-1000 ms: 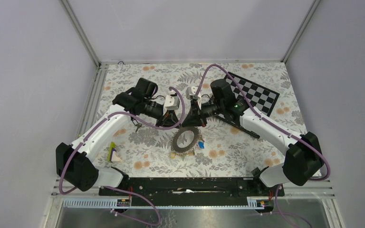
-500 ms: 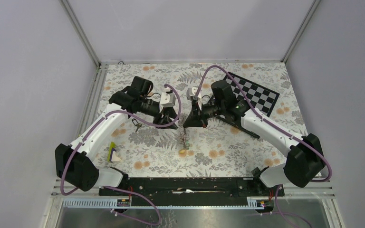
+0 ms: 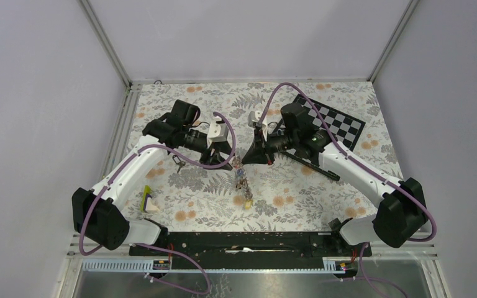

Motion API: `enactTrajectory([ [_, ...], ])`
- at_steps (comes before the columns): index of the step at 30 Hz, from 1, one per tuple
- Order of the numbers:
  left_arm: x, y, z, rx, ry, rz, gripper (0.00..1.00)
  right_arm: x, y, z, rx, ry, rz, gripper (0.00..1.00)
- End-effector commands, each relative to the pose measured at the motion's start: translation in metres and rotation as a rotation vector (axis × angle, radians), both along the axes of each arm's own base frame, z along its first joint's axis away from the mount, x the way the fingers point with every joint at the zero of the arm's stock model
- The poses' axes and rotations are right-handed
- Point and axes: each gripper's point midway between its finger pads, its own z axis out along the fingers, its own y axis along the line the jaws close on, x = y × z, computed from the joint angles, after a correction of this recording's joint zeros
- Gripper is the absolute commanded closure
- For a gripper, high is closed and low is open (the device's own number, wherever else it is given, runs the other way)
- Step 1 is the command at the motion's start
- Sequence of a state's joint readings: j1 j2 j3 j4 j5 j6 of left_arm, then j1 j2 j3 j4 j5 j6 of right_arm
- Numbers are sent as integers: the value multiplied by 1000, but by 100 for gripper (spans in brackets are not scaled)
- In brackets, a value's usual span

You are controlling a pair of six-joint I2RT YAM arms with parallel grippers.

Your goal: Put the keys on the keyring

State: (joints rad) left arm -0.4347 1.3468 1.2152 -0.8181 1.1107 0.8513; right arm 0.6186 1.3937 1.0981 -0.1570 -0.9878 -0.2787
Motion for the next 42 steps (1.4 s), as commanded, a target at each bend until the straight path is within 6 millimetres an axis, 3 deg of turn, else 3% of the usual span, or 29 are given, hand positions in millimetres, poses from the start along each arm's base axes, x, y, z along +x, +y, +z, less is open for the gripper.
enactTrajectory([
  [1,-6,-1,17,-53,-40,-26,46,7,-1,22,41,-34,-29,100],
  [7,-10,-3,6,29,-94,-4,49,17,-1,24,55,9,-68,100],
  [14,3,-10,-11,94,-159,63,49,23,0,24,59,42,-92,100],
  [22,16,-17,-16,106,-205,67,53,23,0,19,53,54,-92,100],
  [34,-2,-16,-13,103,-130,13,50,25,-2,13,44,49,-99,100],
  [42,-17,-10,-11,107,-147,-95,53,26,-4,10,40,49,-99,100],
])
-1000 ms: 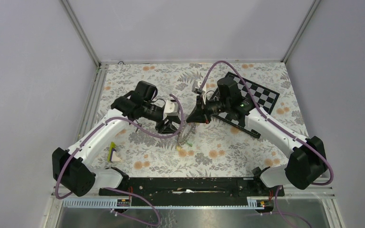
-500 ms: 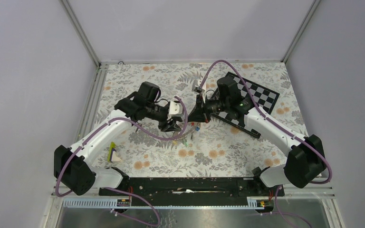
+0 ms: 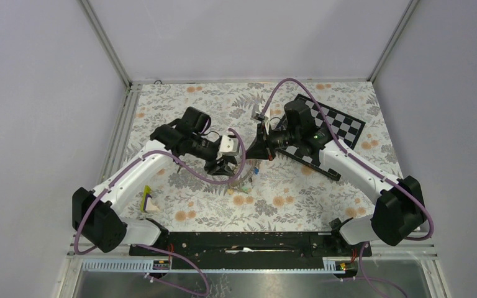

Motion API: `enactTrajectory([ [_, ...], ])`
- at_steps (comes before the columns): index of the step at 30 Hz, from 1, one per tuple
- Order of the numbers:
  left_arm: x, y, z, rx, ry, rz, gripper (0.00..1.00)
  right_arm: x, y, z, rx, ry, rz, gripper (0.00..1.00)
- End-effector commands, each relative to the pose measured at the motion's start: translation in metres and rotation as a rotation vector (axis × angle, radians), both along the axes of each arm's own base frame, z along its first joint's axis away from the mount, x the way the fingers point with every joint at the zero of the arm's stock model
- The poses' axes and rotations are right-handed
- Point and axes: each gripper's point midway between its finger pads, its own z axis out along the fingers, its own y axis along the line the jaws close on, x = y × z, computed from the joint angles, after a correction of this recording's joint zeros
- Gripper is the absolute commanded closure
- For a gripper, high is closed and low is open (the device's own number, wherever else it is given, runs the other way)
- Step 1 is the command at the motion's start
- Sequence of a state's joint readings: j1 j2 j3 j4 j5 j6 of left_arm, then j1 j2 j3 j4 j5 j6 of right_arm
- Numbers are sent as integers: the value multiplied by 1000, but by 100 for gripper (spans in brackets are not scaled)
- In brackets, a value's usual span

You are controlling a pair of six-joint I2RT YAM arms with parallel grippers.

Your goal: Put the keys on the keyring

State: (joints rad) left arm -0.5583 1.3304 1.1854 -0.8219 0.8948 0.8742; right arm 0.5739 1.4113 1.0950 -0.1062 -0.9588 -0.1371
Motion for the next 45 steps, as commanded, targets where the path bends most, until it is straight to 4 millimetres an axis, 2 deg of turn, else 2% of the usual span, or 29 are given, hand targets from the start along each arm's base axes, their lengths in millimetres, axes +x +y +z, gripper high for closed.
enactTrajectory([
  [1,-7,-4,19,-50,-55,-97,54,5,2,11,44,-54,16,100],
  [12,5,-14,23,-64,-47,-110,61,-2,0,10,58,-64,58,100],
  [17,13,-18,18,-72,-31,-48,58,-2,1,11,60,-57,59,100],
  [22,11,-23,14,-63,23,-21,52,0,2,9,56,-51,55,100],
  [35,9,-22,-2,-42,61,22,53,1,0,11,58,-57,48,100],
  [45,15,-25,0,-61,53,53,54,0,-1,10,59,-53,50,100],
])
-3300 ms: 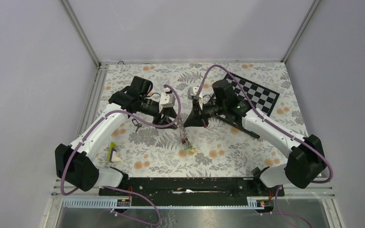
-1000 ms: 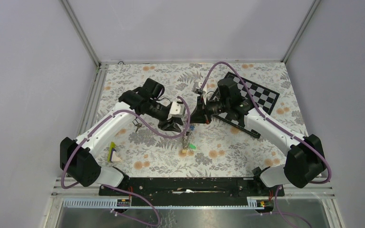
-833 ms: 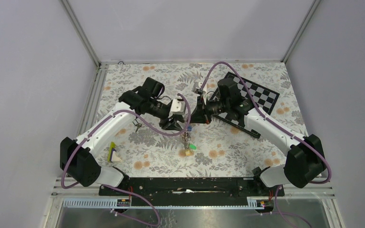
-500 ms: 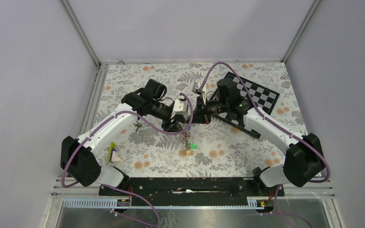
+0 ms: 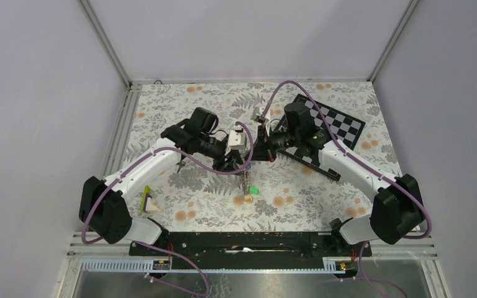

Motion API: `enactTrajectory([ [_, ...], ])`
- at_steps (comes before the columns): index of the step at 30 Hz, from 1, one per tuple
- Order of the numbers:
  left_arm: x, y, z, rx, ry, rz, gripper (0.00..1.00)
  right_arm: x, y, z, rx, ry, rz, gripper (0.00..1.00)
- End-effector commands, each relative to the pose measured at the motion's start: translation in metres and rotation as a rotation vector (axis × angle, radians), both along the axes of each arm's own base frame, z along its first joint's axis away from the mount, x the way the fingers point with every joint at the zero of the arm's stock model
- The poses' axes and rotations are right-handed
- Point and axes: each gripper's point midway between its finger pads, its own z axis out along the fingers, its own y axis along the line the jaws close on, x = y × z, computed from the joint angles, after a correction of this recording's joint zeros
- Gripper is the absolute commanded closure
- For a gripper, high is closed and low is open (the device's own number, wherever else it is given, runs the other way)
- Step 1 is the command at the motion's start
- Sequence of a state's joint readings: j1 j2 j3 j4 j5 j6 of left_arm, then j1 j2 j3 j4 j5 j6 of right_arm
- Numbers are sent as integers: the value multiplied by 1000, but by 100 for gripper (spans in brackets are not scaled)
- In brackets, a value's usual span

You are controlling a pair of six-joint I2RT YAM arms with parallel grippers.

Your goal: Put the keys on the keyring

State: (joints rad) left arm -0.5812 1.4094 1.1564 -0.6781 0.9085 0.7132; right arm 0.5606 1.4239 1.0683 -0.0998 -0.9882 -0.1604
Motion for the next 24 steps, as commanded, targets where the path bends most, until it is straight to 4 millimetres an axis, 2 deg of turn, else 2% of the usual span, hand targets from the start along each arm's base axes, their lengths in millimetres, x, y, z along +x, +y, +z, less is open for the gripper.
enactTrajectory([
  [1,6,-6,20,-52,-67,6,56,1,2,22,65,-70,34,100],
  [12,13,-4,48,-149,-81,-17,70,-5,1,27,127,-81,65,100],
  [24,9,-6,50,-179,-80,-58,76,-6,1,31,141,-74,67,100],
])
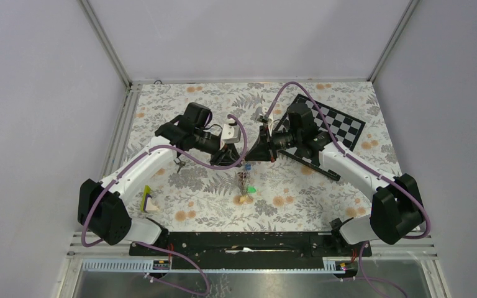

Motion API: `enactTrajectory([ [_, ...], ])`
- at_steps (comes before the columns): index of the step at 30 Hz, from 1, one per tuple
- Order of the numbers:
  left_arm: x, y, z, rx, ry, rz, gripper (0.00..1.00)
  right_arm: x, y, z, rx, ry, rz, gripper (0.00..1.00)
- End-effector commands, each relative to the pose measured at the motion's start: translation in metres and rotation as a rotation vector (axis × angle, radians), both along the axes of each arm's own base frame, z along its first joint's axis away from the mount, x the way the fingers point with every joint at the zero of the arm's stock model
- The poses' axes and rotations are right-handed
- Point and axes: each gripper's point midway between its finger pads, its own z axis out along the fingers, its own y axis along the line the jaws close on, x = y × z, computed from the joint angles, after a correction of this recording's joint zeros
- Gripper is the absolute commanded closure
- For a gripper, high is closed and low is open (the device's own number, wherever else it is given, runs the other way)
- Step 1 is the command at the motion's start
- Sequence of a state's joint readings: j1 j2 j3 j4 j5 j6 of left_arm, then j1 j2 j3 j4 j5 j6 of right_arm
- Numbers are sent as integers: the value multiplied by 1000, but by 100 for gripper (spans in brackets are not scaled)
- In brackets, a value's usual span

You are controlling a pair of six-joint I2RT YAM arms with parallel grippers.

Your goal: Put the keys on the keyring

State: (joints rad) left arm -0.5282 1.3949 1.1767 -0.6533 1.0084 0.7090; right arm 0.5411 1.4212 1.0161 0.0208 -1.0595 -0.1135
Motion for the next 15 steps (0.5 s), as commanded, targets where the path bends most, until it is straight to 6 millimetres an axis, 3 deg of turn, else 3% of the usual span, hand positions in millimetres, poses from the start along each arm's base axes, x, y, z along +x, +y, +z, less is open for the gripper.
enactTrajectory([
  [1,2,-8,25,-80,-72,-47,77,-4,1,29,77,-77,35,100],
  [15,4,-6,19,-57,-66,-26,98,1,-1,27,70,-75,14,100],
])
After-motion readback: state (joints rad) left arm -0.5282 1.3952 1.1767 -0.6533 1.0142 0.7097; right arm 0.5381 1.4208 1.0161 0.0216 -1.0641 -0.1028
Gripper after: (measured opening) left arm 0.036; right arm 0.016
